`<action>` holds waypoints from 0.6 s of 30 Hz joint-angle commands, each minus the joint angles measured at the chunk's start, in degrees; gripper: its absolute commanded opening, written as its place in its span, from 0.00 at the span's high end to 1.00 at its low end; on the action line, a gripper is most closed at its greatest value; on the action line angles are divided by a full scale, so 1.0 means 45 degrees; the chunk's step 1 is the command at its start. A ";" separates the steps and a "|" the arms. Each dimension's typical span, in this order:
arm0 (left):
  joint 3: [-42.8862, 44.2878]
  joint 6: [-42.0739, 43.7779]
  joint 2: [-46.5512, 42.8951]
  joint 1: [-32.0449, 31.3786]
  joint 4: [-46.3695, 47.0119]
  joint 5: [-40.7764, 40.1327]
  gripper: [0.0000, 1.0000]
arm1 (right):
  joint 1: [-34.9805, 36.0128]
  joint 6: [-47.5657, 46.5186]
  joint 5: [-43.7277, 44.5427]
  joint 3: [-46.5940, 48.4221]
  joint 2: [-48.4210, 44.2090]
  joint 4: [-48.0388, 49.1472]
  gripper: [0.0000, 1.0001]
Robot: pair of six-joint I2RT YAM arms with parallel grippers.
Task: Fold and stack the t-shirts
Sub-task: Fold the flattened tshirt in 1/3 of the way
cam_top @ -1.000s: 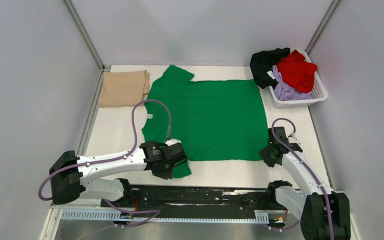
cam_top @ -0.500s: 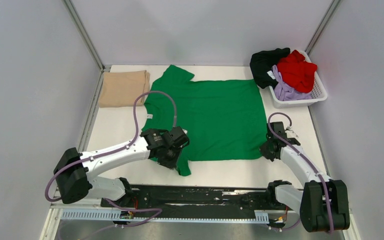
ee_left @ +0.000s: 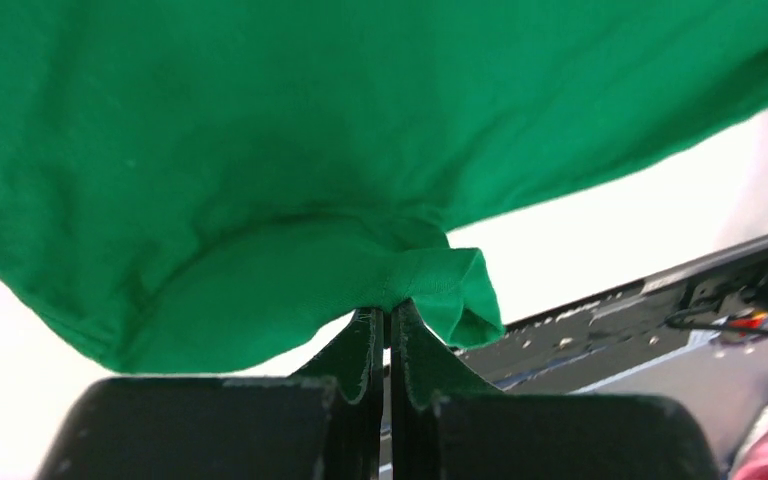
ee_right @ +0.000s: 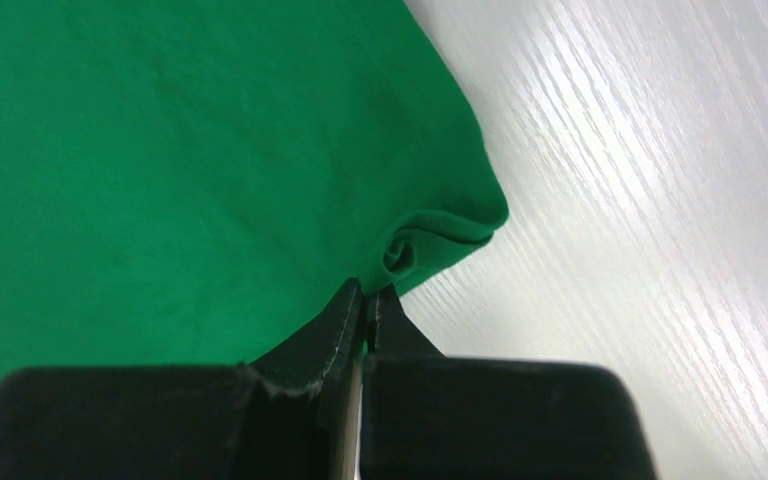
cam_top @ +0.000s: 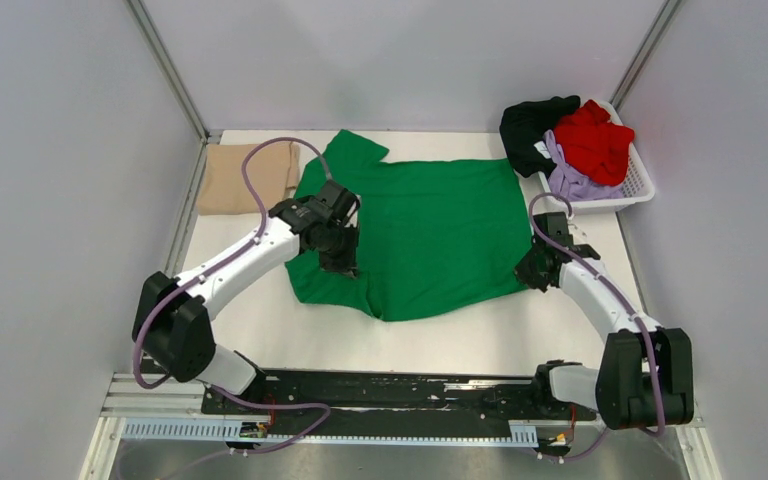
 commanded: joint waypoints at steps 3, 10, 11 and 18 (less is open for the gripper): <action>0.1023 0.0236 0.0758 0.2030 0.1070 0.1578 1.00 | -0.0278 -0.0844 -0.0040 0.1605 0.0781 0.0077 1.00; 0.1997 0.0373 0.1431 0.3538 0.1313 0.1500 1.00 | -0.0499 -0.1067 0.0041 0.2748 0.1565 0.0025 1.00; 0.2114 0.0412 0.1457 0.3601 0.1299 0.1397 1.00 | -0.0535 -0.1107 0.0074 0.2873 0.1611 0.0024 1.00; 0.3242 0.1318 0.1727 0.3866 0.1551 0.0647 1.00 | -0.0703 -0.1476 0.0054 0.3792 0.1989 0.0020 1.00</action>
